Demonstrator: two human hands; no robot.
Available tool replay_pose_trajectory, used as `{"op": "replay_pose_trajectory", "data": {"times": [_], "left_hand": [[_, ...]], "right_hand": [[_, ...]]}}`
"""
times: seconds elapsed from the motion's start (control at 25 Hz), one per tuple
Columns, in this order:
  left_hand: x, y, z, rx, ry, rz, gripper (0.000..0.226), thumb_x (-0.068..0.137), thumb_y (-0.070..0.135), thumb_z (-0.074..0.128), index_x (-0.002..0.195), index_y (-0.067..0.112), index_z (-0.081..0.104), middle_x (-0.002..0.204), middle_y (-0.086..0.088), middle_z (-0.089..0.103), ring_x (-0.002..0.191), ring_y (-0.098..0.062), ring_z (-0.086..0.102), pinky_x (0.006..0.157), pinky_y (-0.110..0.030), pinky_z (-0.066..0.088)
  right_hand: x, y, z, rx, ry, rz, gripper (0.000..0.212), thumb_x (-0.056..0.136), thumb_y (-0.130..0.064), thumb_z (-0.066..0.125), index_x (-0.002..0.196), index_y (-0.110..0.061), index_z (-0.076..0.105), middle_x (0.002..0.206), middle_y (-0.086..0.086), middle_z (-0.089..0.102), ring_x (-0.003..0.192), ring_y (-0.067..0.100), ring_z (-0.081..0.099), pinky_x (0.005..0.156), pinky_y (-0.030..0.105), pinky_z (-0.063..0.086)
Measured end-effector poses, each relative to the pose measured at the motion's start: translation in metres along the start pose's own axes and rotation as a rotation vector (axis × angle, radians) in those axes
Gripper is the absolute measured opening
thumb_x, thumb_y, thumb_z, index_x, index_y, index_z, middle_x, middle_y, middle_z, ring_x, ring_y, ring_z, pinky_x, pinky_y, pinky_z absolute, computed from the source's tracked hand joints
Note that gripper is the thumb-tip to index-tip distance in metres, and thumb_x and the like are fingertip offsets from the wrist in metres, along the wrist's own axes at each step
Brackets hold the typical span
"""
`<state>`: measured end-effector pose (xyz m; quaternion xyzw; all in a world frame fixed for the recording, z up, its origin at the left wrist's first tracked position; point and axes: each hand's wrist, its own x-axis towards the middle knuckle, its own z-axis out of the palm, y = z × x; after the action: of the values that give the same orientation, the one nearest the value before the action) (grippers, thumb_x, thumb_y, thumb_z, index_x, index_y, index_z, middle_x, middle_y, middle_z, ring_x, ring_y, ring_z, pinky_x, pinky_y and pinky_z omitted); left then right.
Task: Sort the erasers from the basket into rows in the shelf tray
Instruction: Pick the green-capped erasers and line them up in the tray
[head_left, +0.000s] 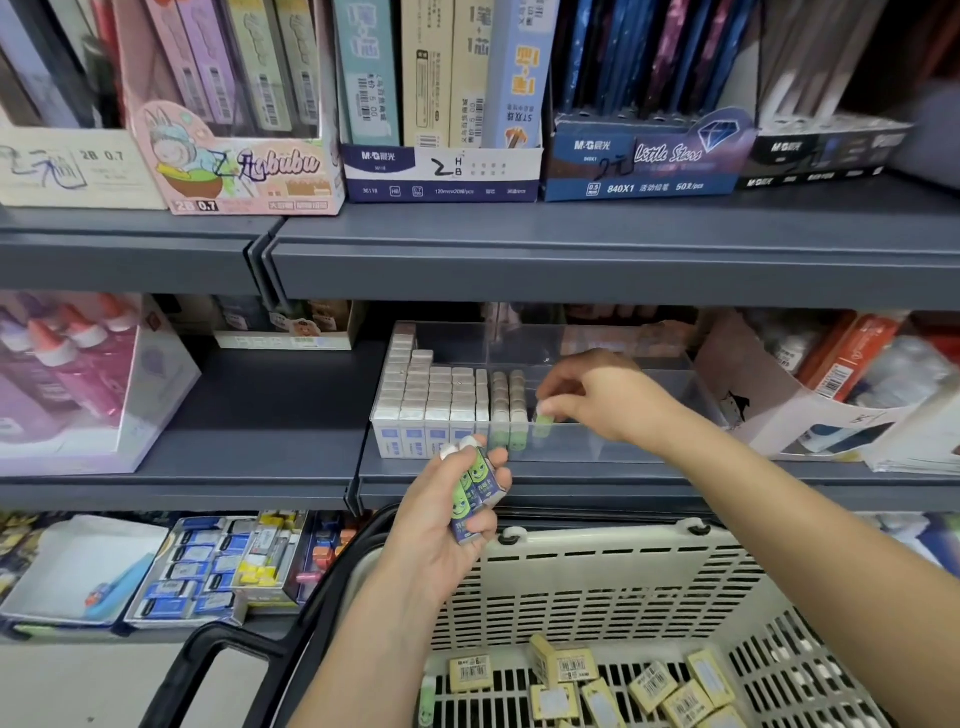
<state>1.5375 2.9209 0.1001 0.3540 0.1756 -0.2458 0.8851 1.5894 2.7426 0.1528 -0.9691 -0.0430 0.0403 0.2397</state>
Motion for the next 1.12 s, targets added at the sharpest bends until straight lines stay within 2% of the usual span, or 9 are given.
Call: {"op": "replay_pose_trajectory", "data": {"times": [0.24,0.36,0.44,0.56,0.68,0.8,0.88,0.96,1.12], "left_hand": [[0.000,-0.001,0.001,0.060,0.005,-0.013,0.014,0.093,0.011,0.049,0.105,0.011,0.055,0.081,-0.009,0.071,0.059,-0.014,0.064,0.028,-0.015,0.029],[-0.002,-0.002,0.002,0.118,-0.022,-0.009,0.021,0.091,0.003,0.042,0.107,0.007,0.053,0.086,-0.011,0.072,0.059,-0.015,0.064,0.029,-0.015,0.029],[-0.003,-0.004,0.004,0.210,-0.013,0.024,0.018,0.091,0.000,0.041,0.104,0.005,0.052,0.089,-0.011,0.073,0.060,-0.015,0.065,0.030,-0.014,0.027],[-0.004,-0.010,0.008,0.344,-0.019,0.059,0.016,0.092,-0.001,0.042,0.097,0.009,0.054,0.082,-0.010,0.073,0.065,-0.018,0.069,0.030,-0.014,0.028],[-0.006,-0.013,0.008,0.378,-0.047,0.082,0.013,0.093,0.002,0.048,0.097,0.010,0.058,0.081,-0.008,0.073,0.077,-0.023,0.072,0.031,-0.016,0.035],[-0.005,-0.012,0.007,0.343,-0.040,0.116,0.011,0.094,0.013,0.050,0.101,0.010,0.058,0.090,-0.007,0.074,0.087,-0.025,0.071,0.035,-0.021,0.045],[-0.004,-0.007,0.005,0.338,0.000,0.153,0.012,0.095,0.017,0.049,0.101,0.014,0.059,0.086,-0.002,0.074,0.078,-0.021,0.072,0.032,-0.019,0.041],[-0.004,-0.003,0.002,0.375,0.018,0.175,0.014,0.095,0.022,0.049,0.097,0.023,0.063,0.074,0.002,0.069,0.059,-0.013,0.064,0.032,-0.015,0.030],[-0.002,-0.004,0.001,0.398,0.032,0.161,0.013,0.093,0.024,0.051,0.095,0.026,0.063,0.061,0.004,0.053,0.047,-0.008,0.043,0.031,-0.014,0.021]], "right_hand": [[0.003,0.004,0.011,-0.015,-0.053,0.009,0.018,0.093,-0.025,0.051,0.102,-0.021,0.066,0.099,-0.001,0.069,0.090,0.016,0.063,0.082,0.028,0.049],[-0.009,-0.005,0.007,-0.070,0.100,-0.061,0.021,0.093,-0.025,0.051,0.104,-0.019,0.067,0.104,-0.001,0.069,0.094,0.019,0.062,0.082,0.028,0.047],[-0.022,-0.016,0.007,-0.003,0.181,-0.134,0.019,0.090,-0.028,0.055,0.095,-0.019,0.071,0.093,-0.004,0.071,0.085,0.013,0.062,0.078,0.026,0.046],[-0.039,-0.031,0.015,0.083,0.004,-0.132,0.019,0.085,-0.036,0.062,0.084,-0.019,0.071,0.075,-0.007,0.069,0.071,0.006,0.063,0.072,0.026,0.049],[-0.042,-0.030,0.015,0.176,-0.070,-0.086,0.009,0.083,-0.025,0.067,0.083,-0.016,0.068,0.070,-0.008,0.064,0.069,0.009,0.064,0.073,0.030,0.053],[-0.039,-0.022,-0.006,0.454,-0.124,-0.033,0.008,0.084,-0.013,0.066,0.077,-0.017,0.065,0.067,-0.005,0.066,0.061,0.005,0.063,0.056,0.019,0.051],[-0.030,-0.014,-0.024,0.560,0.000,0.009,0.012,0.083,-0.011,0.067,0.076,-0.020,0.063,0.072,0.001,0.069,0.063,0.007,0.065,0.056,0.017,0.053],[-0.015,-0.005,-0.033,0.467,0.174,0.037,0.016,0.082,-0.011,0.068,0.075,-0.024,0.062,0.078,0.002,0.069,0.074,0.015,0.067,0.070,0.025,0.056],[0.002,0.001,-0.018,0.254,0.142,0.080,0.018,0.083,-0.016,0.067,0.072,-0.028,0.058,0.080,-0.008,0.069,0.080,0.013,0.068,0.085,0.033,0.053]]}}
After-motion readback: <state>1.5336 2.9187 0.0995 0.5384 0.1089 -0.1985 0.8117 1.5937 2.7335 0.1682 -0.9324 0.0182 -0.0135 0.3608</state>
